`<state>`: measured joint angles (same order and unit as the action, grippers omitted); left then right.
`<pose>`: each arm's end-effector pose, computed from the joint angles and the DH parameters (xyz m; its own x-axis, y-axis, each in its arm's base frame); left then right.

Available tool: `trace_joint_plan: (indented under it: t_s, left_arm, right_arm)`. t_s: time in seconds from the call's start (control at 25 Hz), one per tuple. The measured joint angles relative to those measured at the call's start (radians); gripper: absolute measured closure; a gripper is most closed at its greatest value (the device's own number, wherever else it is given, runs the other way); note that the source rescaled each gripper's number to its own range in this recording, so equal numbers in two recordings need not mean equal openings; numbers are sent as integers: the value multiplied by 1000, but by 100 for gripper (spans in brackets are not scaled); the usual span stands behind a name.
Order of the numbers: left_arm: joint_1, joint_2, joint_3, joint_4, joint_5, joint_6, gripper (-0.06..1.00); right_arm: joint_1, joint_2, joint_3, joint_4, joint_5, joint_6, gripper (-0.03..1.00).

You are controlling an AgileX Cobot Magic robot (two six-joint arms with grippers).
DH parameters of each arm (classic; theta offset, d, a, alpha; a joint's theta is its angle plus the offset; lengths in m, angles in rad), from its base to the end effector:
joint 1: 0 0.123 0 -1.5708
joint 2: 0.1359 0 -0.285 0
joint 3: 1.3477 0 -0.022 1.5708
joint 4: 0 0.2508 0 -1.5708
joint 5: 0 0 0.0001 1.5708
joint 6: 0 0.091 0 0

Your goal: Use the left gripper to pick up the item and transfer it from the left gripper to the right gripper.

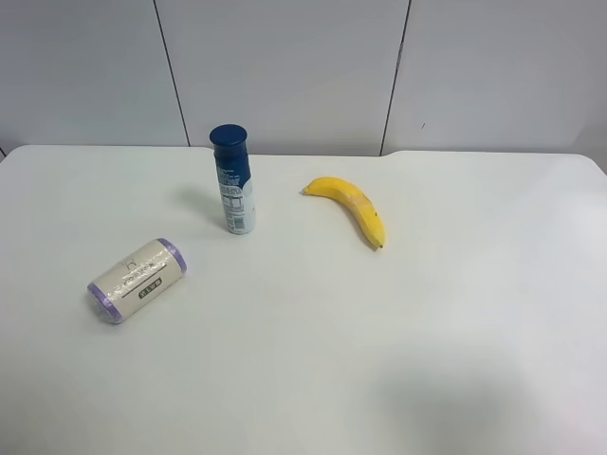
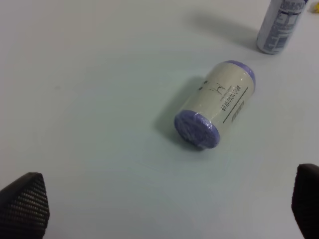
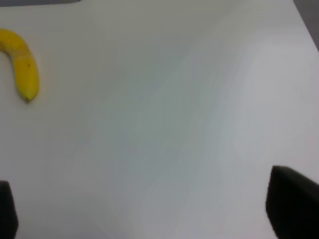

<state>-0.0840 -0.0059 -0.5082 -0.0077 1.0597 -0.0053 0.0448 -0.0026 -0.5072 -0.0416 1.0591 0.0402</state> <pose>-0.0067 -0.0001 0.2796 -0.4417 0.0281 -0.8967 0.0859 0.9962 -0.0111 -0.0059 -0.0036 0.2795 -0.4452 -0.0001 -0.8954 -0.0035 1.0000 0.0016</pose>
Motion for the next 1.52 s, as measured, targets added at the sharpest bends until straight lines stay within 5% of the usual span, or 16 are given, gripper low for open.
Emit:
trace_joint_plan:
  t_s: [1.52]
  left_arm:
    - [0,0,0,0,-1,-10,-5]
  right_arm:
    - [0,0,0,0,0,0,-3]
